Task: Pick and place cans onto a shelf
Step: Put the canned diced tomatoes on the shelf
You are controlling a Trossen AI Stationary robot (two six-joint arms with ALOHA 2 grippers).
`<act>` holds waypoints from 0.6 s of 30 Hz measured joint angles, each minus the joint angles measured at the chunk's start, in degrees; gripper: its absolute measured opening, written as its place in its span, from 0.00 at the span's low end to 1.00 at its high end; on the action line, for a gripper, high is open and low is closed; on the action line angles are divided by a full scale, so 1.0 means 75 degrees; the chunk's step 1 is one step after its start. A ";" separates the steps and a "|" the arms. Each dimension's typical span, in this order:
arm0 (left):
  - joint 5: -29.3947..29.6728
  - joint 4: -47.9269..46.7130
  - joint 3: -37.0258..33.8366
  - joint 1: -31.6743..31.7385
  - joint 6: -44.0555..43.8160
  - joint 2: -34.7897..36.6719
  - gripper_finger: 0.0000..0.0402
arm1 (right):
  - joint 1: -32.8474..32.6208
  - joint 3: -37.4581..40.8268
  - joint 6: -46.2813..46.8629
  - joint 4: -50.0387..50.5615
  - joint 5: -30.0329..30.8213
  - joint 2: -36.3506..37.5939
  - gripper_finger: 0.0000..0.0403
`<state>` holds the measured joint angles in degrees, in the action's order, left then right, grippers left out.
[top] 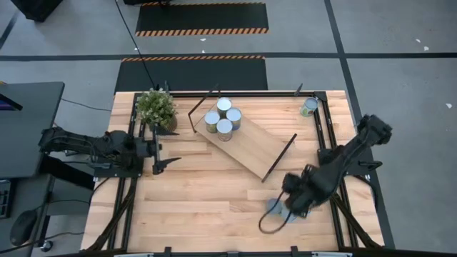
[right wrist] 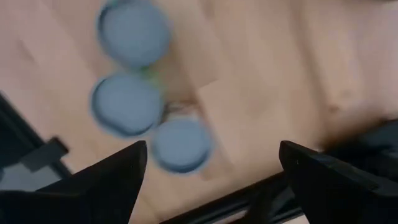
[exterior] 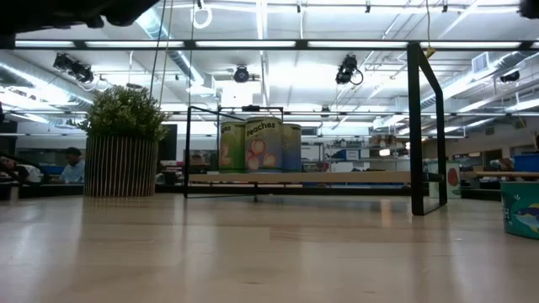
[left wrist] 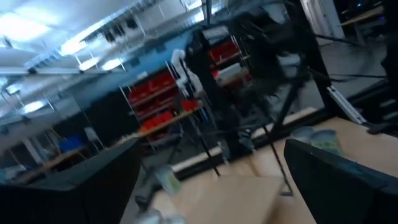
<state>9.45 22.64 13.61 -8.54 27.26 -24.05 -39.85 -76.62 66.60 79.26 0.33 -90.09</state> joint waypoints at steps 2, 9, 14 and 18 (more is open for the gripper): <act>0.0000 0.0156 0.0000 0.0000 0.0254 0.0003 0.99 | -0.0219 0.0000 0.0058 -0.0417 -0.0290 -0.0440 0.93; -0.0003 0.0439 0.0000 0.0000 0.1144 0.0000 0.99 | -0.0814 0.0003 0.0758 -0.1269 -0.1036 -0.1362 0.93; -0.0003 0.0510 0.0000 0.0000 0.1499 0.0000 0.99 | -0.1181 0.0003 0.1364 -0.1091 -0.0942 -0.1314 0.93; -0.0003 0.0509 0.0000 0.0000 0.1654 0.0002 0.99 | -0.1552 0.0082 0.1850 -0.0923 -0.0776 -0.1299 0.93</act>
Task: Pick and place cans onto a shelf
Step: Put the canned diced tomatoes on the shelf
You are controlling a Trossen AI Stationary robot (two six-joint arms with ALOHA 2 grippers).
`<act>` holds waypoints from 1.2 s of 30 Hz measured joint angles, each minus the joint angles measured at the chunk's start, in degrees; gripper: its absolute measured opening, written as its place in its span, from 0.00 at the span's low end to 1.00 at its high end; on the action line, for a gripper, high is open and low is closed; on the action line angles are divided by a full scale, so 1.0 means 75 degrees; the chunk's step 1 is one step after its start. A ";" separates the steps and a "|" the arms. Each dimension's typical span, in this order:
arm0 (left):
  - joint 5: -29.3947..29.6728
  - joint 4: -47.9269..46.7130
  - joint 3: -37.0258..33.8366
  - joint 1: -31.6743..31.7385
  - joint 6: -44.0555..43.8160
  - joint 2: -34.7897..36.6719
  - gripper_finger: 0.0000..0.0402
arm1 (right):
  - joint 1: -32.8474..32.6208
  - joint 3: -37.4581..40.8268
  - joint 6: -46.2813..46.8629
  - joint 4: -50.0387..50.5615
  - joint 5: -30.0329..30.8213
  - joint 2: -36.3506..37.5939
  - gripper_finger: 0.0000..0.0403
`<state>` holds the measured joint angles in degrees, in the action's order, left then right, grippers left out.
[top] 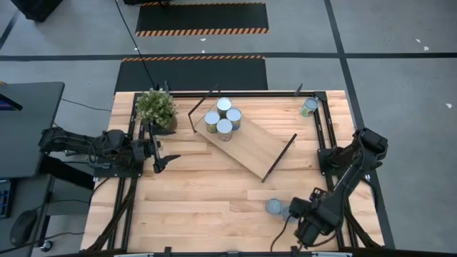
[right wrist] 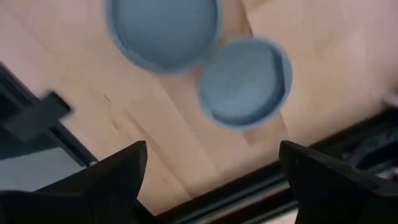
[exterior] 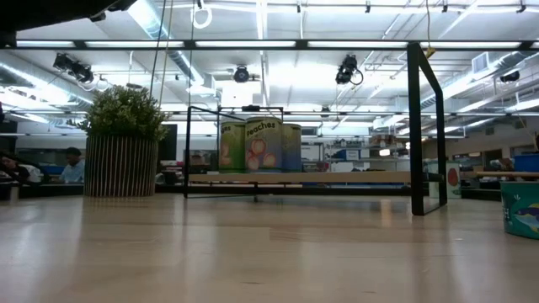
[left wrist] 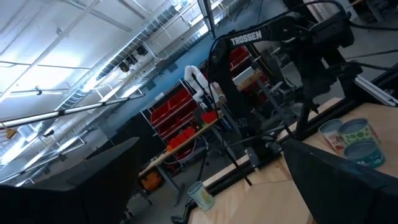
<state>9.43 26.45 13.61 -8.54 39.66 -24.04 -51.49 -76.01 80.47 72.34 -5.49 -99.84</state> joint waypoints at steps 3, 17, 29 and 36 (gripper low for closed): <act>-0.0002 -0.0008 0.0000 0.0000 0.0002 -0.0002 0.99 | -0.0069 0.0416 0.0193 -0.0072 -0.0483 -0.0013 0.93; -0.0003 -0.0028 0.0000 0.0000 -0.0203 0.0000 0.99 | 0.0039 0.2652 -0.0622 -0.1920 -0.0816 0.0380 0.93; -0.0006 -0.0177 0.0000 0.0000 -0.0978 -0.0002 0.99 | 0.0695 0.2498 -0.1570 -0.2138 -0.0803 0.0383 0.93; -0.0006 -0.0180 0.0000 0.0000 -0.1172 -0.0001 0.99 | 0.0887 0.2403 -0.2016 -0.2293 -0.0185 0.0386 0.93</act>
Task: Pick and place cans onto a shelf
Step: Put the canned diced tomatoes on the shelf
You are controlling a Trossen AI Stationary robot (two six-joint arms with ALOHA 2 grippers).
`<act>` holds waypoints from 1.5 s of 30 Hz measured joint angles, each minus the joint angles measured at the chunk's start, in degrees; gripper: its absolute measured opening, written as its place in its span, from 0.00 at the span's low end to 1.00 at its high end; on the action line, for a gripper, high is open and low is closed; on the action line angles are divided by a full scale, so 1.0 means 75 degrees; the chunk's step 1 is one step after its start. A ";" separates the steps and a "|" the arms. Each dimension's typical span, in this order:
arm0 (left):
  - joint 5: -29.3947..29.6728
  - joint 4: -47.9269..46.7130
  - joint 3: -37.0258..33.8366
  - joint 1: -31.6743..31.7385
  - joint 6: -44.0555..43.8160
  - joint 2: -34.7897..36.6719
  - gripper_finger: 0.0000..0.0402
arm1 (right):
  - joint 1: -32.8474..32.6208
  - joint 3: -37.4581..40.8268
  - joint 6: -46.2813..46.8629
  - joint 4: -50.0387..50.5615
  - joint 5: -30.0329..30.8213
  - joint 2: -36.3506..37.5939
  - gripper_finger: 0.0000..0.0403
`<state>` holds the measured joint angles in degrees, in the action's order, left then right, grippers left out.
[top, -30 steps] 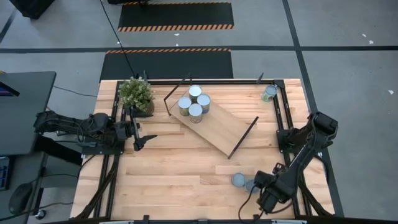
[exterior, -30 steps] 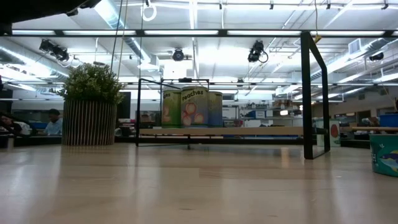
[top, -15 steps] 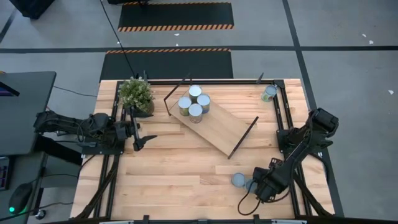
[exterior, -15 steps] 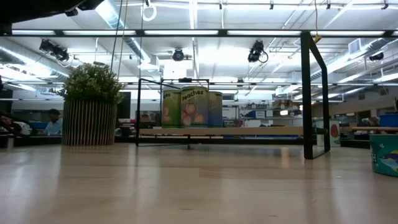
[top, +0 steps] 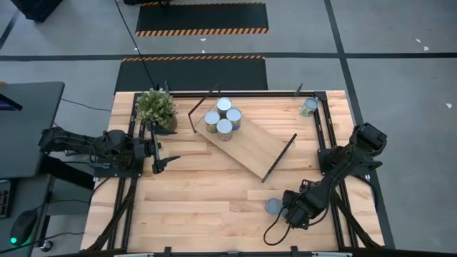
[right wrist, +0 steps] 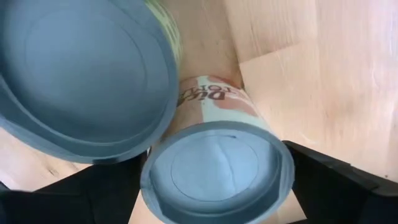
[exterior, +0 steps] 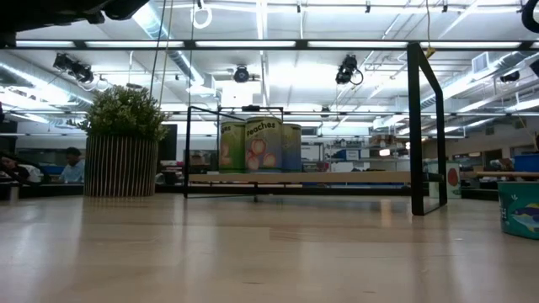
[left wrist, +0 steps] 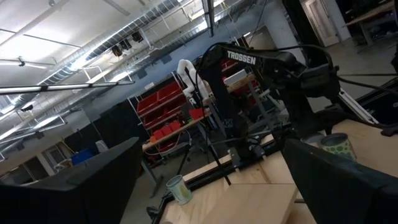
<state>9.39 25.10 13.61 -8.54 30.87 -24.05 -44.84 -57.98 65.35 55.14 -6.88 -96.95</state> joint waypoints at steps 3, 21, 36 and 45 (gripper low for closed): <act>0.0000 -0.0010 0.0000 0.0000 0.0000 -0.0001 0.99 | 0.0047 0.0097 -0.0110 -0.0059 0.0057 0.0000 0.92; 0.0000 -0.0015 0.0003 0.0000 0.0035 0.0002 0.99 | 0.0710 -0.0286 -0.0090 0.0870 -0.0769 0.0917 0.73; 0.0000 -0.0013 0.0009 0.0000 0.0026 -0.0001 0.99 | 0.2322 -0.4536 -0.2492 0.2200 0.2580 0.1072 0.75; 0.0000 -0.0012 0.0009 0.0000 0.0035 -0.0001 0.99 | 0.4879 -0.4738 -0.4970 0.1971 0.3189 0.0904 0.75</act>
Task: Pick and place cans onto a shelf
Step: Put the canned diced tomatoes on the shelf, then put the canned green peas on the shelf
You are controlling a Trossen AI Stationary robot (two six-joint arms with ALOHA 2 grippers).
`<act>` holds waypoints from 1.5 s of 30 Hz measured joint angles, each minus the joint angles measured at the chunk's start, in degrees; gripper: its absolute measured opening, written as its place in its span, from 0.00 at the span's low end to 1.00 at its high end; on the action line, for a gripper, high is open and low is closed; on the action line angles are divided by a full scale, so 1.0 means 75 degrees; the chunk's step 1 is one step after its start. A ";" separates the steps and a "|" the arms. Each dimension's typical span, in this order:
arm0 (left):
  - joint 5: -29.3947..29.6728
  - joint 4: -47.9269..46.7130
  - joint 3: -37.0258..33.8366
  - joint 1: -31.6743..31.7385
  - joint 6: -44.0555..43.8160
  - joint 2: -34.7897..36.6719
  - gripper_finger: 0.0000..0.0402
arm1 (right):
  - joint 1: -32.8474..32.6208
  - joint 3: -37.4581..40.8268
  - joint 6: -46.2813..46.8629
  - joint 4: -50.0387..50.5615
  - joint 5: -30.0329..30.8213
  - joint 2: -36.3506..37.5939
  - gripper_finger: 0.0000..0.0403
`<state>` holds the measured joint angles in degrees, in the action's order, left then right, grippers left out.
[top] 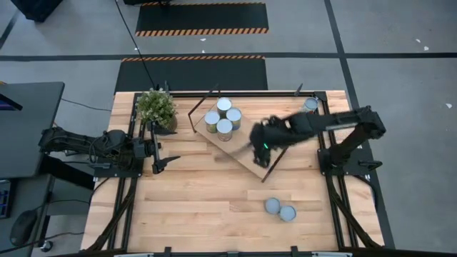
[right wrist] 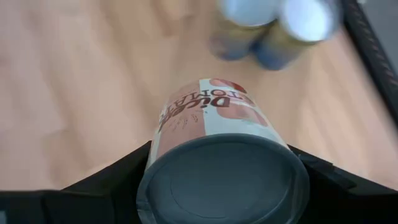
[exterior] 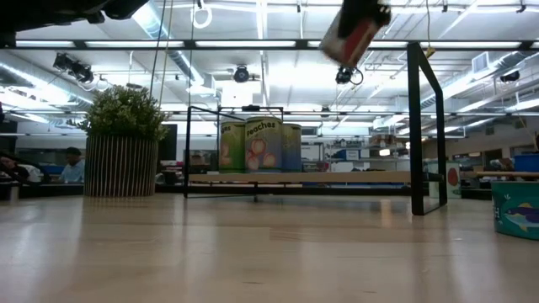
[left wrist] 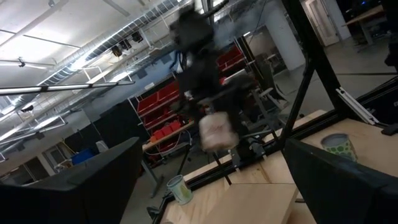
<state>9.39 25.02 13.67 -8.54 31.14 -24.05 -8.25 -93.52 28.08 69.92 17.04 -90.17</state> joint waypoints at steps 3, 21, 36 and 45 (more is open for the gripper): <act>0.0001 -0.0003 0.0000 0.0000 0.0014 0.0001 0.99 | 0.0902 0.0003 -0.0610 -0.0244 -0.0168 -0.0253 0.75; 0.0003 -0.0061 0.0000 0.0000 0.0011 0.0003 0.99 | 0.3305 0.0006 -0.2485 -0.0644 -0.1635 -0.2856 0.75; 0.0003 -0.0058 0.0000 0.0000 -0.0010 0.0003 0.99 | 0.3305 0.0006 -0.2711 -0.1028 -0.1612 -0.3122 0.89; 0.0003 -0.0067 0.0000 0.0000 -0.0067 0.0001 0.99 | 0.2763 0.0006 -0.2555 -0.0882 -0.0565 -0.2406 0.89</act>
<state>9.41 24.51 13.67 -8.54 30.63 -24.04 12.47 -93.47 8.92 63.31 12.80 -108.21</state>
